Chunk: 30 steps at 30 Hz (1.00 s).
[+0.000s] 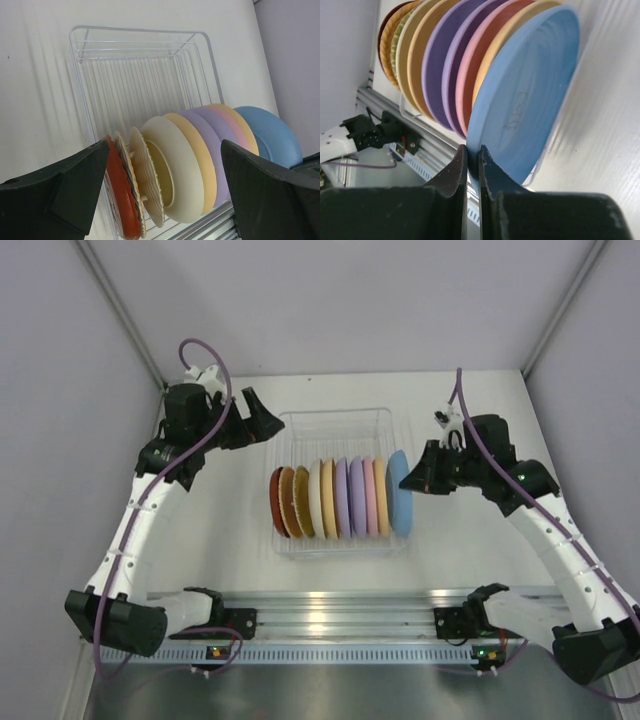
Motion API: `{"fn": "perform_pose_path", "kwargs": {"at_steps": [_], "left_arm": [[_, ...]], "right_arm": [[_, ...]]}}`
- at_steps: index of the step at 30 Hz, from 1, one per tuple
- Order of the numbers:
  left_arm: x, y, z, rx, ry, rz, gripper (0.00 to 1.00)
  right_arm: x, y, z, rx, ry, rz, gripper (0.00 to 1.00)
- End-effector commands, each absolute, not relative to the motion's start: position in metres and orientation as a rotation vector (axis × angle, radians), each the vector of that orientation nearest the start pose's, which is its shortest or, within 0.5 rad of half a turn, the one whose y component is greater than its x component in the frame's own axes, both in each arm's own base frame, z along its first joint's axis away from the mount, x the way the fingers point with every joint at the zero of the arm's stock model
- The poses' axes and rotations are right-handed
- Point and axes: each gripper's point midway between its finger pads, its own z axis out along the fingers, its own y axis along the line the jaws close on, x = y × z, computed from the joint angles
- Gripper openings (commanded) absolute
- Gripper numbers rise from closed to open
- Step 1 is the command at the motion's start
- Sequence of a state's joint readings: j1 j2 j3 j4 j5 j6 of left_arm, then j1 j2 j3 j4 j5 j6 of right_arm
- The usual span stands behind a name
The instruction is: Unload the plates from the dish rack
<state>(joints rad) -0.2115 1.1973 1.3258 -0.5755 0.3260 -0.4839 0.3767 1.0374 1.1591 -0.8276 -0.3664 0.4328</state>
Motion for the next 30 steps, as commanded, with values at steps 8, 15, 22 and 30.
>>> {"fn": "perform_pose_path", "kwargs": {"at_steps": [8, 15, 22, 30], "left_arm": [[0.352, -0.159, 0.346, 0.014, 1.98, -0.804, 0.99], [0.357, -0.158, 0.351, 0.0, 1.963, -0.791, 0.99], [0.359, -0.177, 0.358, -0.107, 1.96, -0.99, 0.99], [0.327, -0.223, 0.362, -0.011, 1.812, -1.745, 0.99]], "right_arm": [[0.229, 0.183, 0.298, -0.209, 2.129, 1.121, 0.0], [0.201, 0.188, 0.394, -0.389, 1.842, 1.451, 0.0], [0.229, 0.141, 0.44, -0.213, 1.781, 1.125, 0.0], [0.29, -0.026, 0.298, 0.414, 2.33, -0.055, 0.0]]}}
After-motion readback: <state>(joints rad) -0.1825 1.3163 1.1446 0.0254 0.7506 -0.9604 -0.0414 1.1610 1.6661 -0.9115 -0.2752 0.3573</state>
